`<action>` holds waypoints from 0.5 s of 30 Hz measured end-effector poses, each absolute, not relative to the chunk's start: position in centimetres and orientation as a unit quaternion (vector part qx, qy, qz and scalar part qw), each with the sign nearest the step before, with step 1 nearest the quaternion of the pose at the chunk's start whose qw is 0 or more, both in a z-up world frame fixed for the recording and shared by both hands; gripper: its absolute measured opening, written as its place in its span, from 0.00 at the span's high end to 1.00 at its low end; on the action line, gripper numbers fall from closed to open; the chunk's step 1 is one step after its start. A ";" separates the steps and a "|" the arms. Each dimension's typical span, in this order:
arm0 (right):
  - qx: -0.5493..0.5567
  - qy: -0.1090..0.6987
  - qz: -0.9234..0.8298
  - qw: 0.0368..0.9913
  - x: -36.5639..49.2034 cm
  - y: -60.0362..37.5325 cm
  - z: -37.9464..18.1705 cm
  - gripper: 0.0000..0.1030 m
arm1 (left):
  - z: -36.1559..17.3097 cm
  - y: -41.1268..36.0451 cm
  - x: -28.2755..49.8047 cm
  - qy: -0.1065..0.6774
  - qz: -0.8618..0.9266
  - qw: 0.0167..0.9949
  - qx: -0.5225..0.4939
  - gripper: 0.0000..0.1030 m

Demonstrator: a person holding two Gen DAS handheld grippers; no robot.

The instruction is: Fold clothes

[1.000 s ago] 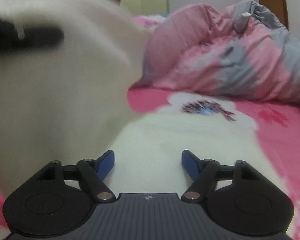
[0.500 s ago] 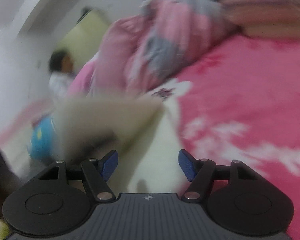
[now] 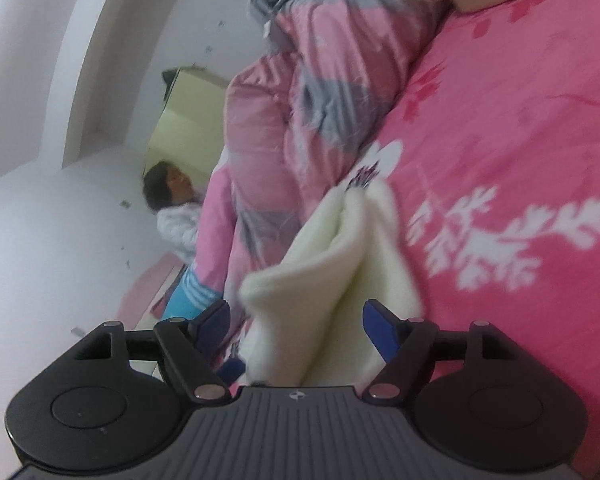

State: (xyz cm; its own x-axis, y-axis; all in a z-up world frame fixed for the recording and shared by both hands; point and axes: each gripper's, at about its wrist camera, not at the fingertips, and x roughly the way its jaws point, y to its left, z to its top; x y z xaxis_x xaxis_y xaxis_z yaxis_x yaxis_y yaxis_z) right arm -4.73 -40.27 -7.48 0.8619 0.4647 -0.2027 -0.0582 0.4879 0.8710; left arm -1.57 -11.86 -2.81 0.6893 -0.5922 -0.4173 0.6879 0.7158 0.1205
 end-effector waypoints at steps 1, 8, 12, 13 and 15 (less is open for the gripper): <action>0.477 0.217 0.159 0.837 -4.3 -39.7 -7.4 0.24 | -2.9 -11.2 -1.7 0.183 -0.332 0.914 0.147 0.39; 0.449 0.260 0.131 0.845 0.0 -37.0 -7.7 0.31 | -5.1 -10.7 -0.9 0.185 -0.226 0.927 0.237 0.39; 0.445 0.267 0.119 0.846 1.9 -36.7 -8.3 0.66 | -6.6 -11.4 0.2 0.195 -0.186 0.930 0.249 0.56; 0.446 0.267 0.124 0.845 2.0 -36.7 -8.3 0.75 | -6.6 -11.3 0.1 0.196 -0.187 0.931 0.242 0.67; 0.450 0.261 0.130 0.844 1.3 -36.6 -7.8 0.85 | -6.4 -11.2 -0.1 0.199 -0.191 0.933 0.230 0.77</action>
State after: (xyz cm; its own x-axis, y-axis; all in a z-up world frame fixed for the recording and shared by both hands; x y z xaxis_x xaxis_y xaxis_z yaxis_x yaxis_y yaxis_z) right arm 1.31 -36.64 -7.77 0.8302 0.4541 -0.3235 0.0155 0.5613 0.8275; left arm -0.11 -11.19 -6.42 0.8477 -0.2645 -0.4598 0.4478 0.8215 0.3530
